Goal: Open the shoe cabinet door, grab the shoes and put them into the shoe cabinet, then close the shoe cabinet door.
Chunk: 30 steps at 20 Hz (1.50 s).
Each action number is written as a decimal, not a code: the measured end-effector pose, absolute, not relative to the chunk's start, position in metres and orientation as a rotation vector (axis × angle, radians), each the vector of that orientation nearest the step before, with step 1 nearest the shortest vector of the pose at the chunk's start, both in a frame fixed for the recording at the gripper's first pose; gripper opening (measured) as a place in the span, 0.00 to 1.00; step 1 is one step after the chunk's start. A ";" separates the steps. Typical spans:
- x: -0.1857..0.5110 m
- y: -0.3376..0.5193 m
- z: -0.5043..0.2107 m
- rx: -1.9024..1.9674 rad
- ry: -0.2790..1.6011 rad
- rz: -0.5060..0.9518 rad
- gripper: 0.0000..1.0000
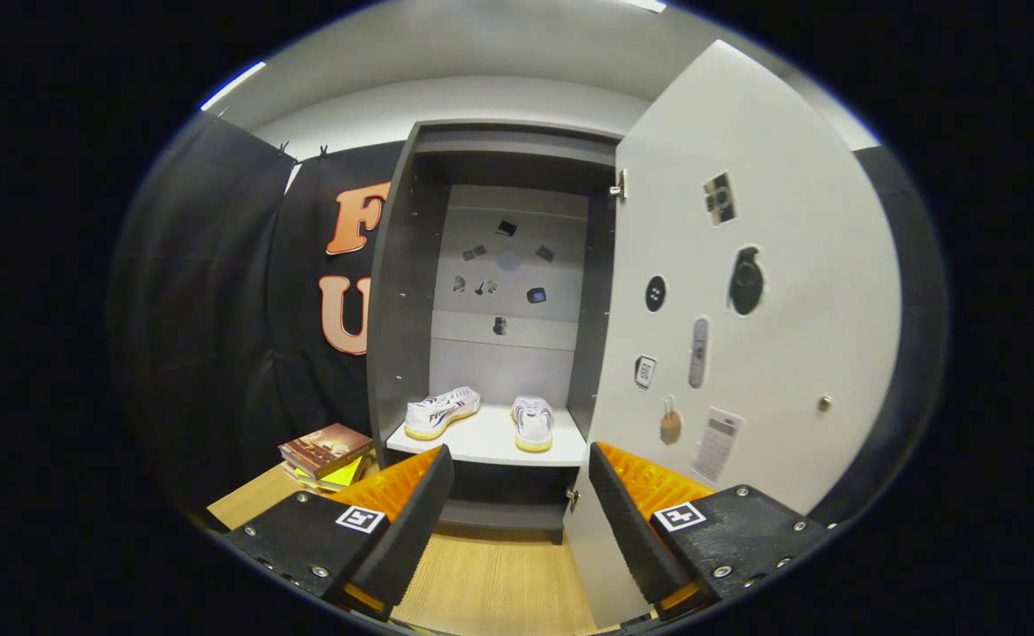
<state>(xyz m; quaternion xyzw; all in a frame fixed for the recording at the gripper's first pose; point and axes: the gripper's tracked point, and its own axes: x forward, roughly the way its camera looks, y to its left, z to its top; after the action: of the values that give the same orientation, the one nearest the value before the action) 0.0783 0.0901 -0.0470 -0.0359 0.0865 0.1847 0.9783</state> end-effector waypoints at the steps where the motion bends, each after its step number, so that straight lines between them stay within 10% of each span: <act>1: 0.070 0.076 -0.046 -0.075 0.172 0.355 0.95; 30: 0.082 -0.106 -0.121 0.021 0.303 0.191 0.94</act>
<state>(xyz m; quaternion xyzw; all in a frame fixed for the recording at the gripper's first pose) 0.0822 -0.1062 -0.1205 0.0103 0.1506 0.0948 0.9840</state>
